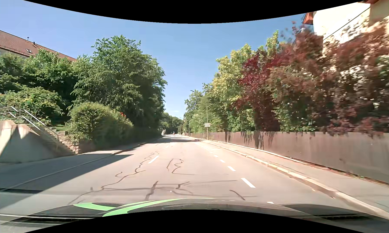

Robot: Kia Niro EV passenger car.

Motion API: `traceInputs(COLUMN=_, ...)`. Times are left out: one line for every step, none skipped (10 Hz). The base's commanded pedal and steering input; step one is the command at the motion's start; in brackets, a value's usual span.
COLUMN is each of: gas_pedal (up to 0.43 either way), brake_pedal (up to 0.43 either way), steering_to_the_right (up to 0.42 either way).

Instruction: Follow the waypoints while adhering to traffic rules and regulations

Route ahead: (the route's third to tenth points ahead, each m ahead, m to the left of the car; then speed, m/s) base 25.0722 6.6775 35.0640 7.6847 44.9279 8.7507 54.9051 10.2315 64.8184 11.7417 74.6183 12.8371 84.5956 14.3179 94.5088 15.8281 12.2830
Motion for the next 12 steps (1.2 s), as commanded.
traceInputs(gas_pedal=0.22, brake_pedal=0.0, steering_to_the_right=-0.023)
traceInputs(gas_pedal=0.22, brake_pedal=0.0, steering_to_the_right=-0.023)
traceInputs(gas_pedal=0.22, brake_pedal=0.0, steering_to_the_right=-0.023)
traceInputs(gas_pedal=0.22, brake_pedal=0.0, steering_to_the_right=-0.023)
traceInputs(gas_pedal=0.22, brake_pedal=0.0, steering_to_the_right=-0.023)
traceInputs(gas_pedal=0.22, brake_pedal=0.0, steering_to_the_right=-0.023)
traceInputs(gas_pedal=0.22, brake_pedal=0.0, steering_to_the_right=-0.023)
traceInputs(gas_pedal=0.22, brake_pedal=0.0, steering_to_the_right=-0.023)
traceInputs(gas_pedal=0.22, brake_pedal=0.0, steering_to_the_right=-0.023)
traceInputs(gas_pedal=0.22, brake_pedal=0.0, steering_to_the_right=-0.023)
traceInputs(gas_pedal=0.22, brake_pedal=0.0, steering_to_the_right=-0.023)
traceInputs(gas_pedal=0.22, brake_pedal=0.0, steering_to_the_right=-0.021)
